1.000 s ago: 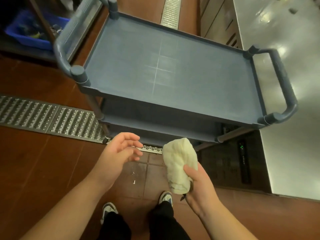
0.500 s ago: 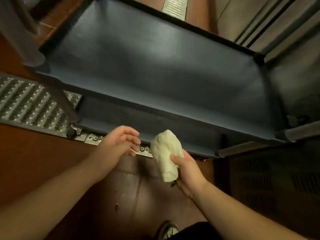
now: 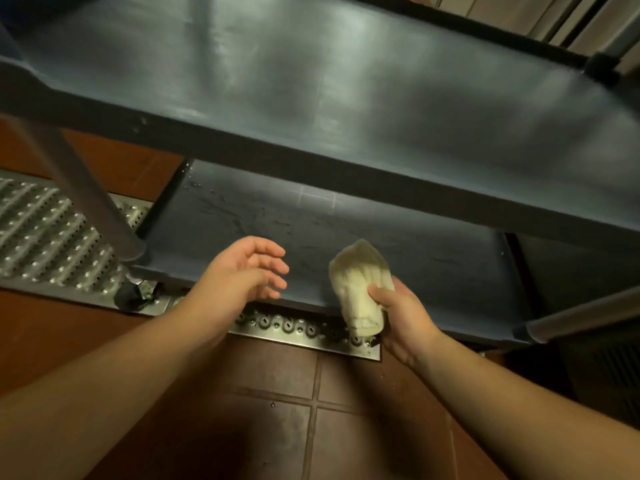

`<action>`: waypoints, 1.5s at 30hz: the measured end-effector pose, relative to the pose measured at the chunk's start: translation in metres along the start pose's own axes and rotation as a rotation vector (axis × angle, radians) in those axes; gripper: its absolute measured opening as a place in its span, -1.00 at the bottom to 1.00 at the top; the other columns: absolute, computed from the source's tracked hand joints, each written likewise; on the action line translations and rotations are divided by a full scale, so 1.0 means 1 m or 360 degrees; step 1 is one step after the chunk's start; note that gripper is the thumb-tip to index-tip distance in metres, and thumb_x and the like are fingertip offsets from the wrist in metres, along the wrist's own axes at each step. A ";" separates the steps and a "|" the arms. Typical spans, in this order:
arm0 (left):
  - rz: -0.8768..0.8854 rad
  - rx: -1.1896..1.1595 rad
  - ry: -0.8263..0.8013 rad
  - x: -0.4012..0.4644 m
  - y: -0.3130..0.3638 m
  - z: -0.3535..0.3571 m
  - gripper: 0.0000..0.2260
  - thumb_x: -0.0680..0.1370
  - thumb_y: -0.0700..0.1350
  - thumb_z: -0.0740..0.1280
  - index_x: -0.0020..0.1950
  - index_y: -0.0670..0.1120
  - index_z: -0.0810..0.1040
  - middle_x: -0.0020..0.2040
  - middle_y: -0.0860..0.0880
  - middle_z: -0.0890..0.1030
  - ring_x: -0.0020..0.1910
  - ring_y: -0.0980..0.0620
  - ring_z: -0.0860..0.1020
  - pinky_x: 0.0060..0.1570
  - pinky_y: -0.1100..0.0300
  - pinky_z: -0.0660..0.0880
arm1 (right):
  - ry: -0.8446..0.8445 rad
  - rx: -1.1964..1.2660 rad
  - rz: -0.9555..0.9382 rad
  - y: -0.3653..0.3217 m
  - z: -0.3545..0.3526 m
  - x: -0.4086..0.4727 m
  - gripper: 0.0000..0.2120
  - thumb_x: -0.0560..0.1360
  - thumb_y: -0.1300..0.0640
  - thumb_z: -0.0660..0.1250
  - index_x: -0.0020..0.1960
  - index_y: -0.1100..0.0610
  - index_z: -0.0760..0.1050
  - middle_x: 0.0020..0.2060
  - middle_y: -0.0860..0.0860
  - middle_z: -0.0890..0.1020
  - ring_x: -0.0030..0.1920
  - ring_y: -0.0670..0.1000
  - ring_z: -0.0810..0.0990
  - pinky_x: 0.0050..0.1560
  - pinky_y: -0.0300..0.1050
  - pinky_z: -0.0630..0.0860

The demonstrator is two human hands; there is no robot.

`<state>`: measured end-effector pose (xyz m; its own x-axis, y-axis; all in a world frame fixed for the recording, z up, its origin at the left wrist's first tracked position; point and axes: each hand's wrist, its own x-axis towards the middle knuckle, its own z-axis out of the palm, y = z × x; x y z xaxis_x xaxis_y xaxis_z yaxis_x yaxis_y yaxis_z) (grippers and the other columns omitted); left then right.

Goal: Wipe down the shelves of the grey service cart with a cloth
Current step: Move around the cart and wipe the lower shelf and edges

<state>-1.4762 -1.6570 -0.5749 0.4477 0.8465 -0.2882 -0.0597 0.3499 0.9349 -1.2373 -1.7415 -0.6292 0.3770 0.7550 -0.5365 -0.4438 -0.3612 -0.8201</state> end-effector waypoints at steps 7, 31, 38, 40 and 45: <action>-0.0095 0.0047 -0.0025 0.004 -0.033 0.014 -0.68 0.29 -0.36 0.27 0.03 -0.19 0.50 -0.19 -0.12 0.59 -0.30 -0.03 0.58 -0.26 0.15 0.54 | 0.0260 -0.0178 -0.0176 0.012 -0.032 0.039 -0.71 0.52 0.44 0.22 0.14 0.20 0.57 -0.08 0.13 0.69 -0.13 0.08 0.70 -0.12 -0.07 0.61; 0.0109 0.0301 0.0106 0.062 -0.027 0.141 -0.67 0.48 -0.52 0.09 0.00 -0.20 0.52 -0.14 -0.16 0.60 -0.26 -0.06 0.60 -0.24 0.14 0.58 | 0.1212 -0.1779 -0.0797 -0.062 -0.266 0.162 -0.55 0.56 0.28 0.17 0.41 0.04 0.44 0.34 0.17 0.49 0.31 0.26 0.44 0.39 0.07 0.32; 0.0113 0.0258 0.0096 0.076 -0.036 0.147 -0.63 0.45 -0.54 0.07 -0.05 -0.16 0.52 -0.18 -0.14 0.60 -0.30 -0.04 0.60 -0.23 0.10 0.55 | 0.1123 -0.1893 -0.0638 -0.072 -0.272 0.179 -0.62 0.60 0.16 0.18 0.40 0.02 0.45 0.35 0.23 0.45 0.36 0.29 0.39 0.42 0.07 0.31; 0.0097 0.0235 0.0104 0.075 -0.044 0.143 -0.63 0.46 -0.53 0.06 -0.05 -0.15 0.52 -0.17 -0.15 0.59 -0.30 -0.06 0.60 -0.21 0.05 0.53 | 0.1136 -0.1909 -0.0589 -0.069 -0.272 0.183 -0.60 0.60 0.15 0.20 0.42 -0.01 0.43 0.36 0.24 0.44 0.35 0.30 0.40 0.40 0.07 0.32; -0.0007 0.0239 0.0053 0.070 -0.050 0.122 -0.68 0.47 -0.52 0.11 -0.01 -0.19 0.51 -0.13 -0.19 0.58 -0.30 -0.04 0.59 -0.18 0.06 0.52 | 0.1143 -0.2123 -0.0239 -0.075 -0.253 0.186 -0.51 0.60 0.13 0.23 0.52 -0.03 0.30 0.44 0.24 0.34 0.40 0.28 0.35 0.35 0.09 0.34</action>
<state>-1.3330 -1.6646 -0.6161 0.4177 0.8586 -0.2970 0.0778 0.2919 0.9533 -0.9281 -1.7125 -0.7179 0.8281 0.5529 -0.0921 0.5209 -0.8198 -0.2380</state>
